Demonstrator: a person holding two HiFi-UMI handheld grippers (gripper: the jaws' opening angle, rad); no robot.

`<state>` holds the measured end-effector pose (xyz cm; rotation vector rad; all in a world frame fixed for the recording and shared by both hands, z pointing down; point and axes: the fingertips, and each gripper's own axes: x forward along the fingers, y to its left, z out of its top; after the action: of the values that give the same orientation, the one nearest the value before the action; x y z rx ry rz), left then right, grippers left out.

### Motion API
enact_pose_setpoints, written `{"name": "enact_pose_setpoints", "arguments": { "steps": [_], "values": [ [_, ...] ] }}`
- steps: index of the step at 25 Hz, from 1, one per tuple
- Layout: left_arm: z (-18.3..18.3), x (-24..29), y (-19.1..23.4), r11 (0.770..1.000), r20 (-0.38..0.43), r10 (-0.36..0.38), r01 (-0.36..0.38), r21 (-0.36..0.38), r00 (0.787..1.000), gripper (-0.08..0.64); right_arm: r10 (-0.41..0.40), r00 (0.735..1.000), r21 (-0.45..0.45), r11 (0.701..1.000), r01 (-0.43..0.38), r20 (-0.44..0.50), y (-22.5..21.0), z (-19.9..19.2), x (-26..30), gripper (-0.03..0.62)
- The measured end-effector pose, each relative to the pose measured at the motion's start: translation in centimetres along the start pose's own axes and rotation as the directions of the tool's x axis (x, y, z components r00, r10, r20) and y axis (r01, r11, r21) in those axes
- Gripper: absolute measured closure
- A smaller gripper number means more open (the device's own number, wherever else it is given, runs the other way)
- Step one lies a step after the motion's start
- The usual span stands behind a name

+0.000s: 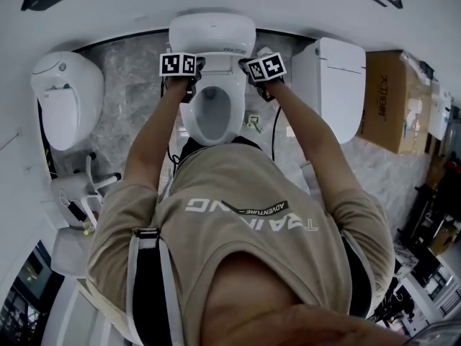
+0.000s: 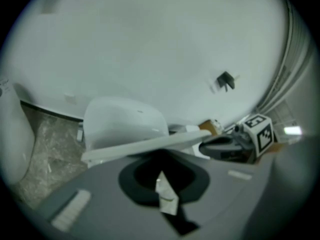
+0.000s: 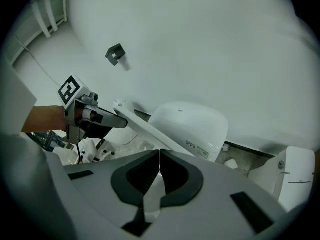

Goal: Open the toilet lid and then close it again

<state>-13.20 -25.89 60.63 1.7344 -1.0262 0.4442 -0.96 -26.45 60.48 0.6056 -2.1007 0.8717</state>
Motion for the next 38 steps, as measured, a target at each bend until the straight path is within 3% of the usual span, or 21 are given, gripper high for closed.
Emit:
{"name": "enact_pose_setpoints", "arguments": {
  "steps": [7,16,24,32,38],
  "values": [
    [2.5,1.0,1.1,0.999,0.002,0.029,-0.029,0.015,1.0,0.557,-0.018,1.0,0.011,1.0,0.018,0.003,-1.8,2.6,0.3,0.577],
    [5.6,1.8,1.1,0.999,0.028,0.034,-0.034,-0.005,0.999,0.555,-0.015,0.996,0.086,0.996,0.007,0.093,-4.4,7.2,-1.2,0.577],
    [6.2,1.5,2.2,0.999,0.028,0.051,-0.051,-0.01,0.998,0.557,-0.049,0.996,-0.007,0.999,0.05,0.076,-5.7,10.4,-0.7,0.577],
    [6.4,2.2,2.3,0.999,0.023,0.042,-0.043,0.016,0.999,0.557,-0.071,0.994,-0.017,0.997,0.072,0.079,-5.9,12.4,1.6,0.577],
    [7.2,3.3,1.6,0.999,0.037,0.03,-0.031,0.021,0.999,0.557,-0.082,0.996,-0.111,0.99,0.087,0.044,-5.8,13.1,2.6,0.577]
  ]
}}
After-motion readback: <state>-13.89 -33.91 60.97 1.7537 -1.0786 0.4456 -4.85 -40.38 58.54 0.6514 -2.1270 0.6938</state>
